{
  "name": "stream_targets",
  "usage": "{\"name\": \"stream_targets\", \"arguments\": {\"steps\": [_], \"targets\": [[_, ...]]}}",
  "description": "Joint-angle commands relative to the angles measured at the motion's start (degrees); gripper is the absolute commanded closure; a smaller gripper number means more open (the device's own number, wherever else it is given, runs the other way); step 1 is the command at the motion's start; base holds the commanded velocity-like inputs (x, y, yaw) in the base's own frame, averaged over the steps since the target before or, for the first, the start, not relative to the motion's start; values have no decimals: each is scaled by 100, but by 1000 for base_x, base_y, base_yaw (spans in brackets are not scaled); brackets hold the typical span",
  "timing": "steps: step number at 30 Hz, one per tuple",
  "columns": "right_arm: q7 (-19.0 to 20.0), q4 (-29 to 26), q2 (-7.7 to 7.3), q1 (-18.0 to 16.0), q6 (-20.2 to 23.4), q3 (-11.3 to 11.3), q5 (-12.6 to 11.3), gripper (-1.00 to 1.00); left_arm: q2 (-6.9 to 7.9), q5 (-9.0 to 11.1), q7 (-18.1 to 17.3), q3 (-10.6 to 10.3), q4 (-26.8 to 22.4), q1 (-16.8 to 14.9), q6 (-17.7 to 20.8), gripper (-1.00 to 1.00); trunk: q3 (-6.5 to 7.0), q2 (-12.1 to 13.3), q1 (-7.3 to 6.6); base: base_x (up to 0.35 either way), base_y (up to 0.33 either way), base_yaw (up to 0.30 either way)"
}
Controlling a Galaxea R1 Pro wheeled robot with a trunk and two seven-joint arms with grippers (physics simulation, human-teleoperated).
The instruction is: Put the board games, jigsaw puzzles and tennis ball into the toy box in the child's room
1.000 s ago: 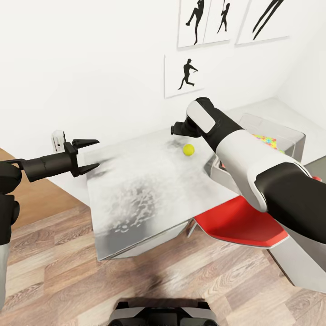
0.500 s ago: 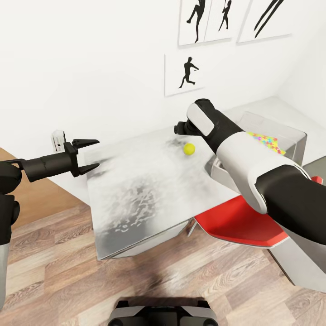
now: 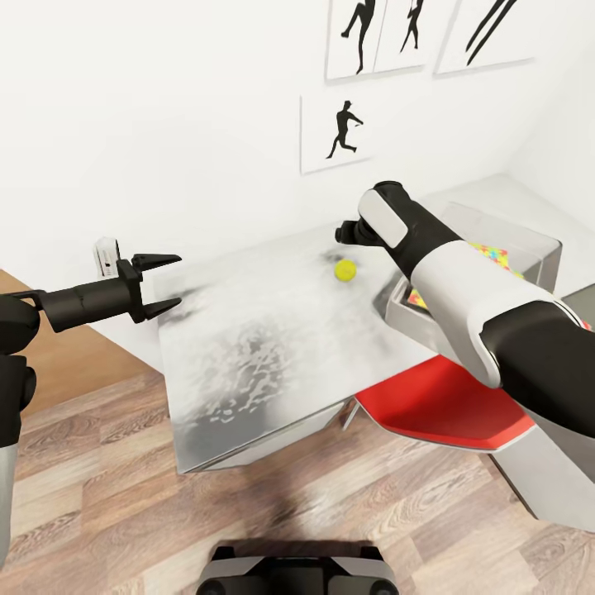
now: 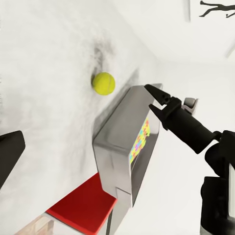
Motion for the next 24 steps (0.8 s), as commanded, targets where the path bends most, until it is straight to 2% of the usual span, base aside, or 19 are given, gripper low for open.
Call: {"name": "stream_targets", "arguments": {"steps": [1, 11, 24], "targets": [[-46, -4, -23, -5, 8, 43, -59, -100, 1, 52, 59, 6, -2, -6, 9, -100, -12, -10, 3, 0, 0, 0], [-35, -5, -86, 3, 0, 43, -52, -100, 6, 49, 59, 6, -2, -6, 9, -100, -67, -10, 3, 0, 0, 0], [-30, -5, -76, 2, -1, 49, -51, -100, 7, 51, 59, 6, -3, -6, 9, -100, -180, -10, 3, 0, 0, 0]]}}
